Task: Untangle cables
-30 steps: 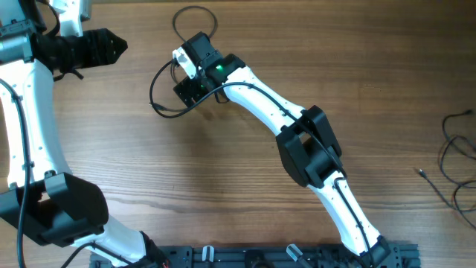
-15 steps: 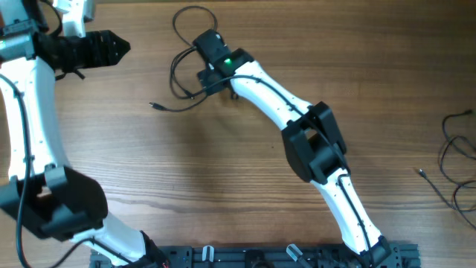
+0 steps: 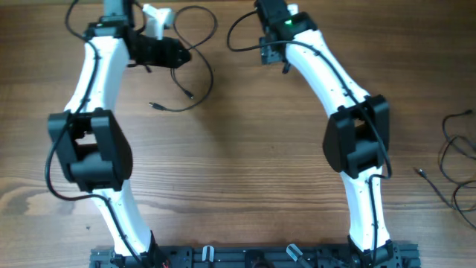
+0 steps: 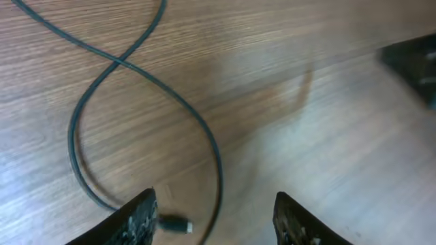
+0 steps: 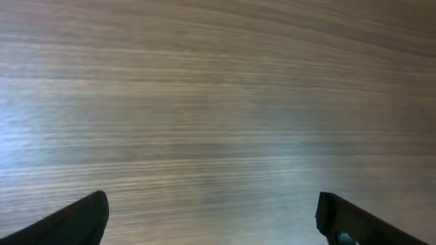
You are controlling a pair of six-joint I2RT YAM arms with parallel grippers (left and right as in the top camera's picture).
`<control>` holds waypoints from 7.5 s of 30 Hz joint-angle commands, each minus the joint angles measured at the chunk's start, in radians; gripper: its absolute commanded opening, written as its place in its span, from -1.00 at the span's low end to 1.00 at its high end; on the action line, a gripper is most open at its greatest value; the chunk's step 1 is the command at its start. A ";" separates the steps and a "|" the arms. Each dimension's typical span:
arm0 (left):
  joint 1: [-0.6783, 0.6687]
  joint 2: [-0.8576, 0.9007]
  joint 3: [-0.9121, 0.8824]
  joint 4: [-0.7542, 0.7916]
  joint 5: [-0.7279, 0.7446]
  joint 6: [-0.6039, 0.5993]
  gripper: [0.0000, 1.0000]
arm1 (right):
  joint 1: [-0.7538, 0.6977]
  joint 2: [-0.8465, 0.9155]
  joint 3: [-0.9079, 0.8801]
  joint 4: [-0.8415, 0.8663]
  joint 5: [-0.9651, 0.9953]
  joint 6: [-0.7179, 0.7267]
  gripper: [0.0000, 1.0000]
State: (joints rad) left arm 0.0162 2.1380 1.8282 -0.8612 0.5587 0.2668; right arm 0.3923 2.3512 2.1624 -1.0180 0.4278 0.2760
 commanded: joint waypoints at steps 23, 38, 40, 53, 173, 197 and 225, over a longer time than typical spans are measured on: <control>-0.068 0.213 0.016 0.159 -0.475 -0.092 0.14 | -0.064 -0.169 0.011 -0.077 -0.045 0.013 0.99; -0.068 0.216 0.016 0.132 -0.362 -0.096 -0.92 | -0.068 -0.185 0.011 -0.092 0.095 0.041 0.99; -0.094 0.216 0.016 0.131 -0.316 -0.095 -0.92 | -0.080 -0.195 0.011 -0.102 0.099 0.043 0.99; -0.377 0.216 0.016 0.156 -0.252 -0.096 -0.92 | -0.275 -0.260 0.011 -0.198 0.095 0.106 0.99; -0.007 -0.148 0.016 -0.052 -0.181 -0.087 0.10 | 0.093 -0.125 -0.522 0.224 -0.198 0.329 0.01; -0.007 -0.148 0.016 -0.080 -0.181 -0.064 0.14 | 0.093 -0.123 -0.522 0.257 -0.212 0.356 -0.03; -0.002 -0.148 0.016 -0.087 -0.181 -0.061 0.15 | 0.086 -0.176 -0.495 0.250 -0.226 0.361 -0.92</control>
State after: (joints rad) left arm 0.0051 2.0201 1.8286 -0.9440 0.3653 0.1825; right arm 0.4873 2.2227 1.6405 -0.7586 0.2024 0.6350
